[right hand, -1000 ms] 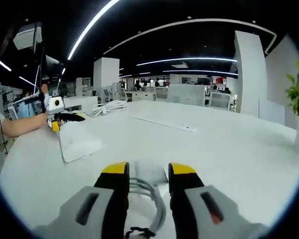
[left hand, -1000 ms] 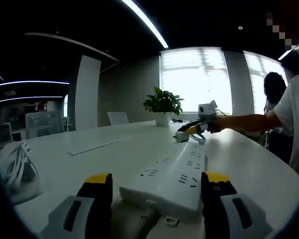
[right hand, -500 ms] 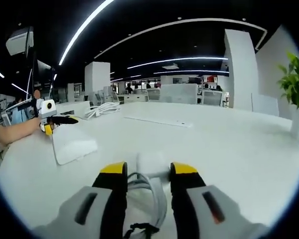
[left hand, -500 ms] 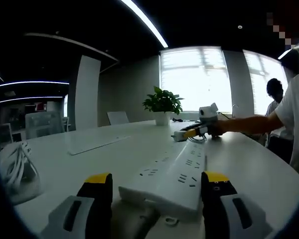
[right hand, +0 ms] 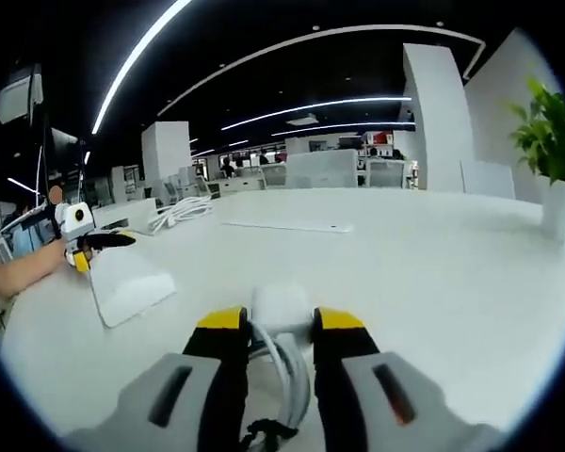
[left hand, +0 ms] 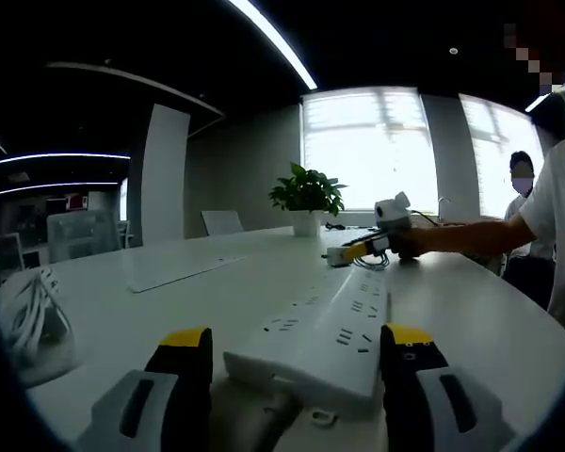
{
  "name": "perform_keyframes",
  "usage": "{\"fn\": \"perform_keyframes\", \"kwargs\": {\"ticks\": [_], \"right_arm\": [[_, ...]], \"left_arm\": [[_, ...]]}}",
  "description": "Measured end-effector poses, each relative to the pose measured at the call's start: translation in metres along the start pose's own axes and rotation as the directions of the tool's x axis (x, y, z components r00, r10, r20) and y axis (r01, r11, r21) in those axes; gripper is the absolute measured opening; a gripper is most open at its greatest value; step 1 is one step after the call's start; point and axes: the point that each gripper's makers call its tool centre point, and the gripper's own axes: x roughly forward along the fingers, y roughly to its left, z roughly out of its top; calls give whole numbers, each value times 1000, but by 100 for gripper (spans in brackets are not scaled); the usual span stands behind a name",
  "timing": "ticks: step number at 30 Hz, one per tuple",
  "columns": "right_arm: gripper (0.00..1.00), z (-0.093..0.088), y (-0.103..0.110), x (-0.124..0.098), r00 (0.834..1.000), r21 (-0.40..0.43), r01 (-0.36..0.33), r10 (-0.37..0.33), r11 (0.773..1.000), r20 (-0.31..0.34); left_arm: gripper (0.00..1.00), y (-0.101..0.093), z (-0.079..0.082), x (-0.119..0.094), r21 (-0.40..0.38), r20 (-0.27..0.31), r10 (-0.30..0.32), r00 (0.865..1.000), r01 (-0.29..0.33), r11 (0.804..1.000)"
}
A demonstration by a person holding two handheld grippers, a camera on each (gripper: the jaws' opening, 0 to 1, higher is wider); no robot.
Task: Straighten the power strip on the desk, plug the charger into it
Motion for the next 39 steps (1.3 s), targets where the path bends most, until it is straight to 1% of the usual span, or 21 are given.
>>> {"fn": "perform_keyframes", "kwargs": {"ticks": [4, 10, 13, 14, 16, 17, 20, 24, 26, 29, 31, 32, 33, 34, 35, 37, 39], "right_arm": [[25, 1, 1, -2, 1000, 11, -8, 8, 1000, -3], [25, 2, 5, -5, 1000, -11, -18, 18, 1000, -8], [25, 3, 5, -7, 999, -48, -8, 6, 999, -36], [25, 3, 6, -8, 999, -72, -13, 10, 997, -38], [26, 3, 11, -8, 999, -79, -38, 36, 996, -31], [26, 2, 14, -8, 997, -82, -69, 67, 994, -32], [27, 3, 22, -10, 991, -164, -137, 135, 977, -27], [27, 2, 25, -11, 984, -179, -176, 171, 968, -44], [27, 2, 24, -11, 984, -190, -177, 169, 966, -55], [27, 3, 26, -12, 987, -265, -155, 140, 952, -74], [27, 5, 28, -11, 989, -323, -143, 123, 935, -81], [27, 6, 29, -11, 990, -369, -135, 111, 920, -85], [27, 6, 30, -11, 991, -396, -130, 103, 909, -87], [27, 7, 30, -11, 992, -439, -121, 89, 890, -93], [27, 9, 33, -11, 993, -494, -113, 77, 862, -92], [27, 9, 37, -11, 993, -554, -106, 62, 825, -97], [26, 11, 42, -10, 994, -658, -97, 41, 747, -99]], "left_arm": [[75, 0, 0, 0, -1, 0, -1, 1000, 1, 1000], [75, 0, 0, 0, -1, -1, -1, 1000, 1, 1000], [75, 0, 0, 0, -1, -1, -1, 1000, 1, 1000], [75, 0, 0, 0, -1, -1, -1, 1000, 1, 1000], [75, 1, 0, 0, -1, -1, -1, 1000, 1, 1000], [75, 1, 0, 0, -1, -1, -1, 1000, 1, 1000], [75, 1, 0, 0, -1, -1, -1, 1000, 1, 1000], [75, 0, 0, 0, 0, -2, -1, 1000, 1, 1000], [75, 0, 0, 0, 0, -2, -1, 1000, 1, 1000], [75, 0, -1, 0, 0, -2, -1, 1000, 1, 1000], [75, 0, -1, 0, 1, -2, -1, 1000, 1, 1000], [75, 0, -1, 0, 1, -3, -1, 1000, 1, 1000], [75, 0, -1, 0, 0, -3, -1, 1000, 1, 1000], [75, 0, -1, 0, 0, -3, -1, 1000, 1, 1000], [75, 0, -1, 0, 1, -3, -1, 1000, 1, 1000], [75, 0, -1, 0, 1, -3, -1, 1000, 1, 1000], [75, 0, -1, 0, 1, -3, -1, 1000, 1, 1000]]}}
